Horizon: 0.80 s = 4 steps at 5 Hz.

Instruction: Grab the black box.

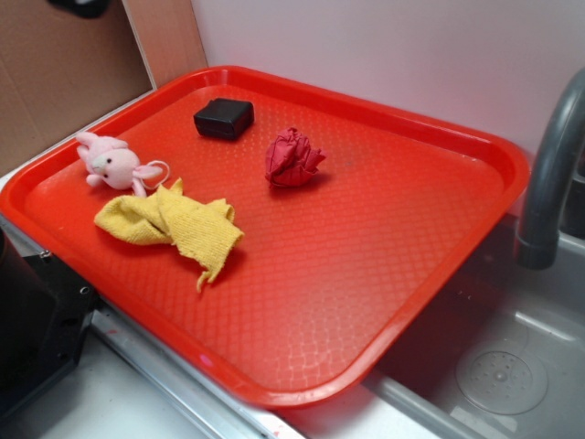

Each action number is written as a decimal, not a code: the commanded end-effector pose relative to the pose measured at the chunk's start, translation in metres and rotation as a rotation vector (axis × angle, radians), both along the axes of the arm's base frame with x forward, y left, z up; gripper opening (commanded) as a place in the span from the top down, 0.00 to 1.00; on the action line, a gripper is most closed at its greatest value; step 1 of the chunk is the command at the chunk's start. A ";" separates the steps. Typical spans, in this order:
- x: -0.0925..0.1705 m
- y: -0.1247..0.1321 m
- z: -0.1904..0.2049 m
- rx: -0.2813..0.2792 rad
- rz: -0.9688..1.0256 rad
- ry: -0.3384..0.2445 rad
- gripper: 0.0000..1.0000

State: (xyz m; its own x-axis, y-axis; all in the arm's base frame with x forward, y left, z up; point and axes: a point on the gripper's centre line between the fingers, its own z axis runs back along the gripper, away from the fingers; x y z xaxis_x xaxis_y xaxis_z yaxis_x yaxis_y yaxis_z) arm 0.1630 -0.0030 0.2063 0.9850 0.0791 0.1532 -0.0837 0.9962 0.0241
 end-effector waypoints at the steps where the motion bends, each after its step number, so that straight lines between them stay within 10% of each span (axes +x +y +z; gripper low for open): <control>1: 0.047 0.030 -0.026 0.001 0.114 -0.092 0.00; 4: 0.108 0.080 -0.095 -0.029 0.367 -0.088 0.00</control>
State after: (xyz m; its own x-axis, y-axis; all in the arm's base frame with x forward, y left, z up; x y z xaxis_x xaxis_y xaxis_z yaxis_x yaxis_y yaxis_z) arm 0.2641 0.0670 0.0932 0.8904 0.4239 0.1658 -0.4278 0.9038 -0.0135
